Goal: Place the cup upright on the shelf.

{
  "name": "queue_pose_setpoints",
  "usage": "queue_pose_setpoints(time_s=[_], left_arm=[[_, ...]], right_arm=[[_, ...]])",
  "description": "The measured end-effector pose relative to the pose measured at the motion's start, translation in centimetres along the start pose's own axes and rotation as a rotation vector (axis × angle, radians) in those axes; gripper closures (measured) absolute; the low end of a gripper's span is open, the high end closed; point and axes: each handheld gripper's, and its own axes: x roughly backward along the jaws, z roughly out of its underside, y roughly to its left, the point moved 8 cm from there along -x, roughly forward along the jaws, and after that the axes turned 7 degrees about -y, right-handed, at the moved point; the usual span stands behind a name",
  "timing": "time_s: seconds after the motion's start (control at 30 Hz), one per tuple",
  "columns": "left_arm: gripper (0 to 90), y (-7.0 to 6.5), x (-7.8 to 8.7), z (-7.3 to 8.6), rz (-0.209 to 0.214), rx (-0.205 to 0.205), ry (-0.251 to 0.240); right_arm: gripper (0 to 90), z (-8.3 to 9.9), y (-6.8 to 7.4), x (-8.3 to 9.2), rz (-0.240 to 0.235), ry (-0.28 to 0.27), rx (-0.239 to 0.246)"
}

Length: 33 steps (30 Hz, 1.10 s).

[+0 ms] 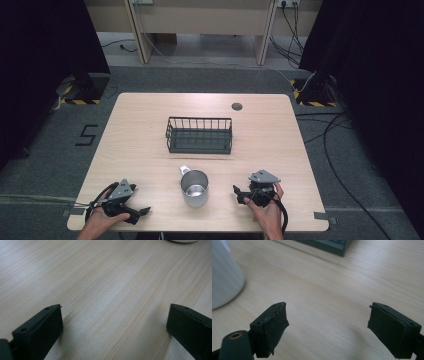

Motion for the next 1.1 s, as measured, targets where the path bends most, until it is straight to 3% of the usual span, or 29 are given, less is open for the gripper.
queue_pose_setpoints(time_s=[0.17, 0.33, 0.6, 0.87, 1.1], left_arm=[[0.0, 0.0, 0.0, 0.0, 0.0, -0.001, 0.0], [0.0, 0.0, 0.0, 0.0, 0.0, 0.0, 0.0], [0.0, 0.0, 0.0, 0.0, 0.0, 0.0, 0.0], [0.0, 0.0, 0.0, 0.0, 0.0, -0.002, 0.0], [0.0, 0.0, 0.0, 0.0, 0.0, -0.001, -0.001]], right_arm=[[15.3, -0.3, 1.3, 0.6, -0.034, -0.039, 0.017], [15.2, -1.8, 3.1, 1.7, -0.086, -0.109, 0.019], [16.3, -3.9, 5.6, 2.6, -0.132, -0.158, 0.04], [27.4, -6.7, 7.4, 3.2, -0.171, -0.214, 0.06], [39.3, -7.8, 8.7, 2.3, -0.203, -0.207, 0.097]])
